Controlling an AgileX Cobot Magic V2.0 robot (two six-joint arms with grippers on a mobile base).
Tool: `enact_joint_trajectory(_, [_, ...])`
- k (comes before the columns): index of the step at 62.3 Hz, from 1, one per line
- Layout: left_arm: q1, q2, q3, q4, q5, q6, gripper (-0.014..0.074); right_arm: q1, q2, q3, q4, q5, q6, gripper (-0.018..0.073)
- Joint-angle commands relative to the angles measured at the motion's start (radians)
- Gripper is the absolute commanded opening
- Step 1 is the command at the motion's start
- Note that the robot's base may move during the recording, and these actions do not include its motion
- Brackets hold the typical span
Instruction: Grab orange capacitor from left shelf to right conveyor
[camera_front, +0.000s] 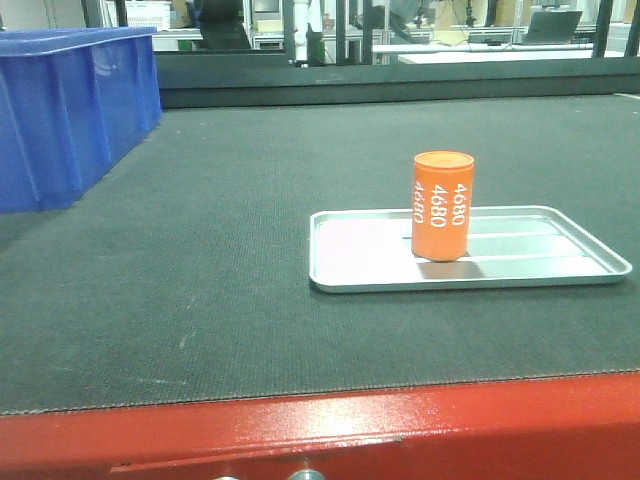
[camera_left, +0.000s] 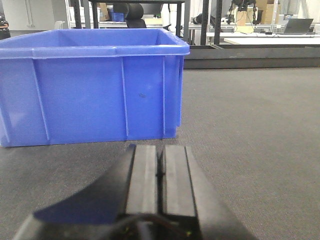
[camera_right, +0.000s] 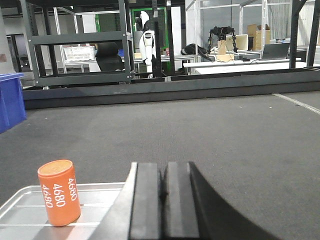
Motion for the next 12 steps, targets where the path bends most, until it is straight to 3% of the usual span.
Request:
enact_joint_trajectory(1, [-0.002,0.010,-0.008,-0.005,-0.090,0.000,-0.0105,-0.004,-0.021,0.003,0.000,-0.093,-0.012,0.0052])
enact_joint_trajectory(12, [-0.002,0.010,-0.008,-0.005,-0.090,0.000,-0.0105,-0.004,-0.021,0.003,0.000,-0.093,-0.012,0.0052])
